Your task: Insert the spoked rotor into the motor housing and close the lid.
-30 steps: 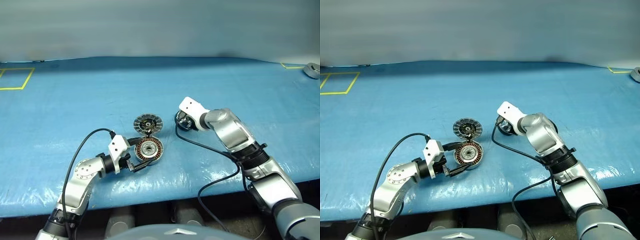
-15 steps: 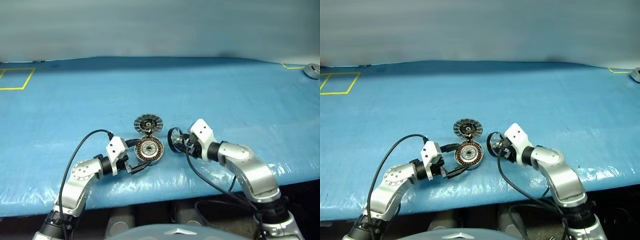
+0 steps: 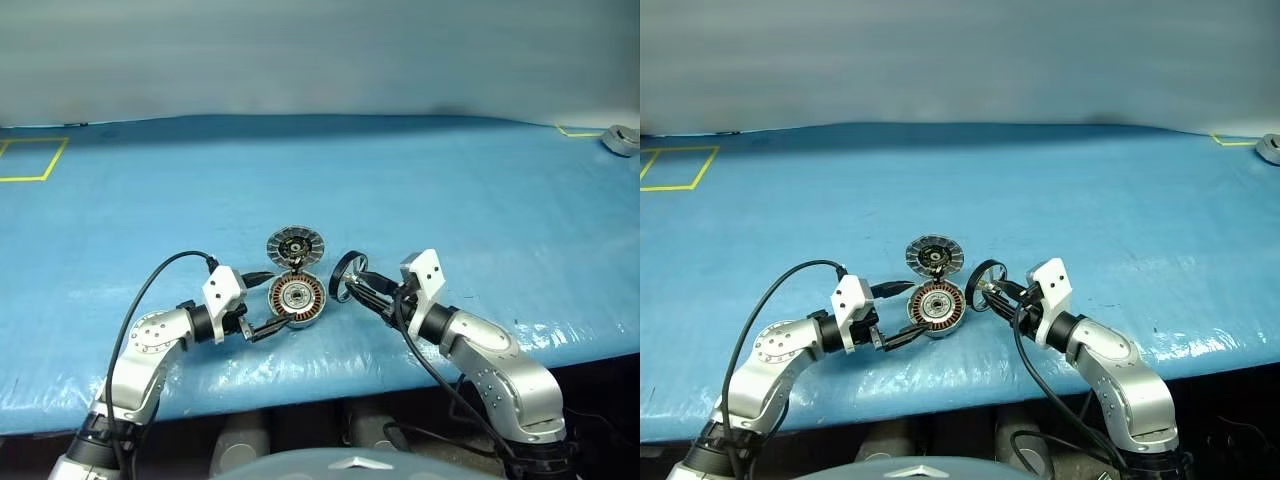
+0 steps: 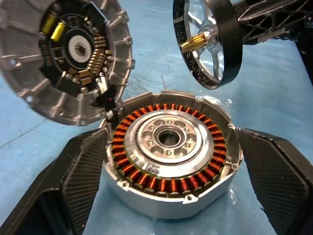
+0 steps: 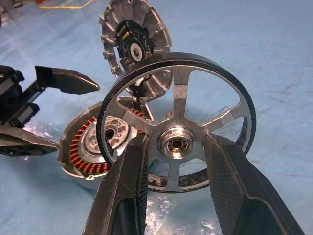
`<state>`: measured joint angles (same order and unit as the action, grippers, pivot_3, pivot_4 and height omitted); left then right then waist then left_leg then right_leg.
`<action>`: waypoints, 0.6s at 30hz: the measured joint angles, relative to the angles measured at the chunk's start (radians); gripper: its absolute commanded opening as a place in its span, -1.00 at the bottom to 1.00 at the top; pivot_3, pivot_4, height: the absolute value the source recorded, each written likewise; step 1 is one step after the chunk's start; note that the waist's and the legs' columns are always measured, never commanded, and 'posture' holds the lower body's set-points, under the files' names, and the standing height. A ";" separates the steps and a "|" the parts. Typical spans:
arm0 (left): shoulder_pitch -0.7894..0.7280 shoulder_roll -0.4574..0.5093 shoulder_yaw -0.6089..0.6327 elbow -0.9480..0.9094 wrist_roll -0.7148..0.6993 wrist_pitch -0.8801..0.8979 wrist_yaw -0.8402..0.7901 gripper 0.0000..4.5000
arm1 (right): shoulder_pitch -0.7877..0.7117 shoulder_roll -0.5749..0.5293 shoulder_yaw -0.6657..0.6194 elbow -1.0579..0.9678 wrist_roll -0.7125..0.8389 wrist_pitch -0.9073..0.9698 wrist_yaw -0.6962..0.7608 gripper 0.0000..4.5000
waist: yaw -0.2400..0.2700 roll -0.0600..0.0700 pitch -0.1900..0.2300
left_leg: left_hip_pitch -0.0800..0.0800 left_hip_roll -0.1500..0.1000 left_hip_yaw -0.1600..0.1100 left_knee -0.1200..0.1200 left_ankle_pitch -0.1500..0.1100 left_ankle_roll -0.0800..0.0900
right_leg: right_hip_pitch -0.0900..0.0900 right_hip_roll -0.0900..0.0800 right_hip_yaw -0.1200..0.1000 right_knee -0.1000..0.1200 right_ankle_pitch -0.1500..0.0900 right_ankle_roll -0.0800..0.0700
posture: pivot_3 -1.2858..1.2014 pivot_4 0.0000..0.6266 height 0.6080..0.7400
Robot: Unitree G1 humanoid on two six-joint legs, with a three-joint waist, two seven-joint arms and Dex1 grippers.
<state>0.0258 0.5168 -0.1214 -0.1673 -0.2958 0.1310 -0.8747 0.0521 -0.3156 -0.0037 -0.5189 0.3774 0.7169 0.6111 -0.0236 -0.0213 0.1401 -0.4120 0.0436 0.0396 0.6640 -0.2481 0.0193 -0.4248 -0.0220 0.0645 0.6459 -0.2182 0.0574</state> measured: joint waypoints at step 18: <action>0.034 0.021 0.003 -0.039 -0.030 0.029 -0.025 1.00 | -0.126 -0.122 0.197 -0.012 0.079 -0.011 0.103 -0.22 | 0.001 0.000 0.000 | 0.000 0.000 0.002 0.000 0.000 0.000 | 0.000 0.000 0.000 0.000 0.000 0.000 | 0.03 -0.52 1.00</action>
<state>0.0600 0.5377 -0.1183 -0.2066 -0.3258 0.1596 -0.8993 -0.0743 -0.4375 0.1938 -0.5305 0.4560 0.7058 0.7145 -0.0225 -0.0214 0.1400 -0.4119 0.0437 0.0417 0.6644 -0.2481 0.0194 -0.4248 -0.0221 0.0648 0.6459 -0.2181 0.0571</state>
